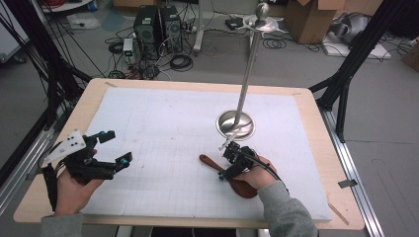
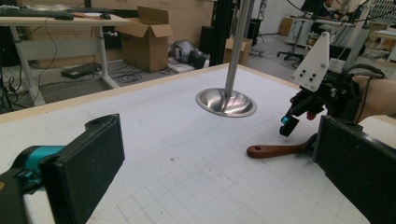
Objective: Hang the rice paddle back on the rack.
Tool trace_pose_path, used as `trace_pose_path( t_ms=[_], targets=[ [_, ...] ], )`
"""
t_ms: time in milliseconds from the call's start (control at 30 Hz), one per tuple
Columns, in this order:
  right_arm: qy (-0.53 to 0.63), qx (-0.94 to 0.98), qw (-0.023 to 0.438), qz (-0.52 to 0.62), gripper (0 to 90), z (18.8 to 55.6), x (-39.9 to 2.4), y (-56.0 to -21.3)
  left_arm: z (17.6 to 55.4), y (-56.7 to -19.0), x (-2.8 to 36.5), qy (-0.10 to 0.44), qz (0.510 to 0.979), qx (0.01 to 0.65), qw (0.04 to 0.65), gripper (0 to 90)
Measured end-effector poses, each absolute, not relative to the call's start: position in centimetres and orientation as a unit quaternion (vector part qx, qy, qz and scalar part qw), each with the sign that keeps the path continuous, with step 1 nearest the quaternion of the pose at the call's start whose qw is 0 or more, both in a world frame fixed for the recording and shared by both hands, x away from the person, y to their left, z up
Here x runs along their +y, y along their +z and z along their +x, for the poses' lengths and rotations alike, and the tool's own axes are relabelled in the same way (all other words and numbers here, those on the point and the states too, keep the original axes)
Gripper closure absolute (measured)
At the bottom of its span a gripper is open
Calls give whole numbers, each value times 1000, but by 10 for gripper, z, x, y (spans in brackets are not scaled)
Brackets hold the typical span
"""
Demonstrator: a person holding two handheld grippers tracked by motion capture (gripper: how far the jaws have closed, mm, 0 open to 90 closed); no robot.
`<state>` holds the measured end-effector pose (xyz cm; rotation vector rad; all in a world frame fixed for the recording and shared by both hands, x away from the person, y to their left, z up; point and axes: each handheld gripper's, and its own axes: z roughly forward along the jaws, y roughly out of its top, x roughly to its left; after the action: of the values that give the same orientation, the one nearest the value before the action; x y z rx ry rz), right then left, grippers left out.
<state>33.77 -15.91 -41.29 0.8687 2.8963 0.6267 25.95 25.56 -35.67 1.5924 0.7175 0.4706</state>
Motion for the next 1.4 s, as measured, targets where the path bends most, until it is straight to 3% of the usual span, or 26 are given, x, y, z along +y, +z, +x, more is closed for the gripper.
trace_pose_path(
  t_ms=[833, 1400],
  targets=[
    [147, 956, 22, 253, 708, 334, -143, -408, 256, -357, 261, 209, 689, 317, 617, 25],
    [192, 942, 32, 273, 754, 332, -158, -406, 256, -356, 261, 211, 688, 317, 617, 25]
  ],
)
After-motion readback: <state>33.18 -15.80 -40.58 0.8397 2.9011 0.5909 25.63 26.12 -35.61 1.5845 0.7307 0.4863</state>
